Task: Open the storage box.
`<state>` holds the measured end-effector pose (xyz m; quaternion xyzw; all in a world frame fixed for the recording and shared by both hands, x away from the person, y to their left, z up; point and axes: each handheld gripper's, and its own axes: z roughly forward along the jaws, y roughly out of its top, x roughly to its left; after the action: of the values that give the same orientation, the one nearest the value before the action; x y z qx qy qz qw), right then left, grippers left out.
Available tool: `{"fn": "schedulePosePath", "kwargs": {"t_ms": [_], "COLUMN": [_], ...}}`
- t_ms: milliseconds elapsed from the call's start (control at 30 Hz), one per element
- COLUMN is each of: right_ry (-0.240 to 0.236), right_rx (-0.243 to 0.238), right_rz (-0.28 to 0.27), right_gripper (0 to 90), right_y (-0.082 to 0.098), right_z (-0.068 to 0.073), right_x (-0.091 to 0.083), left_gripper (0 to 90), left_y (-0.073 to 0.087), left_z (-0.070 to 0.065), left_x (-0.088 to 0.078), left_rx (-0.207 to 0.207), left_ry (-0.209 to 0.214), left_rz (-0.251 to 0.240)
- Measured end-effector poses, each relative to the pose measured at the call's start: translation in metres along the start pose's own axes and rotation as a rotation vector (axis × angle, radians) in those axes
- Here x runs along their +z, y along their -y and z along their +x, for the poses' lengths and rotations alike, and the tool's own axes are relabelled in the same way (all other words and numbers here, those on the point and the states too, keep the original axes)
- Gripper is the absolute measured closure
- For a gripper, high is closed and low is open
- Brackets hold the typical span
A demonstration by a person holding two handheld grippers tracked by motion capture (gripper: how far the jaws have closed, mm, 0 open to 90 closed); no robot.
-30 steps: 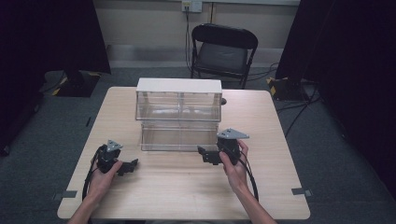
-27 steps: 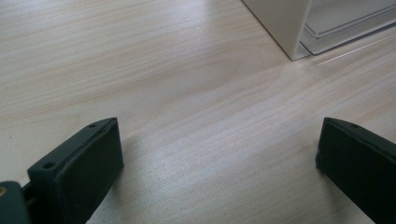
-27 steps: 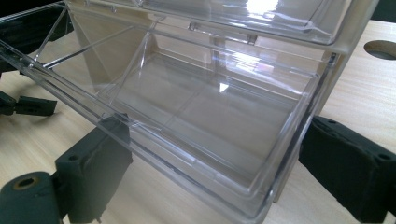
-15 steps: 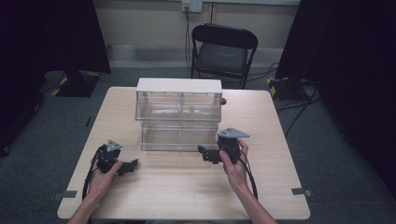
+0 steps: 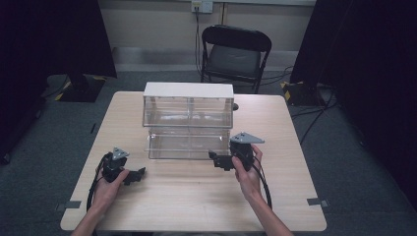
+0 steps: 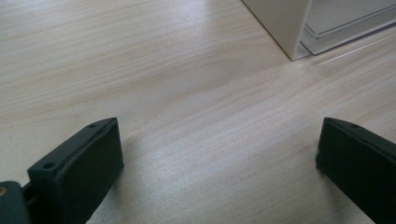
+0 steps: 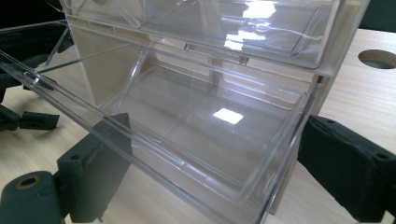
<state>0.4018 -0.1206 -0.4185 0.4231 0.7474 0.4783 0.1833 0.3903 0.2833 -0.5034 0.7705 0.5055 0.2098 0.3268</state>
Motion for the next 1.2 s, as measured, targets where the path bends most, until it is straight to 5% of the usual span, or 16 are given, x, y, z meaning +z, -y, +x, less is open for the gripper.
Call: {"fn": "schedulePosePath", "kwargs": {"t_ms": [1200], "right_ry": [0.027], "right_rx": [0.024], "right_rz": [-0.005], "right_gripper": [13.2], "right_y": [-0.0085], "right_z": [-0.0049], "right_x": [0.0049], "left_gripper": [0.0], "left_y": [0.0001], "left_z": [-0.0001], "left_x": [-0.0001], "left_rx": [-0.001], "left_ry": [0.0], "left_rz": [0.0]}}
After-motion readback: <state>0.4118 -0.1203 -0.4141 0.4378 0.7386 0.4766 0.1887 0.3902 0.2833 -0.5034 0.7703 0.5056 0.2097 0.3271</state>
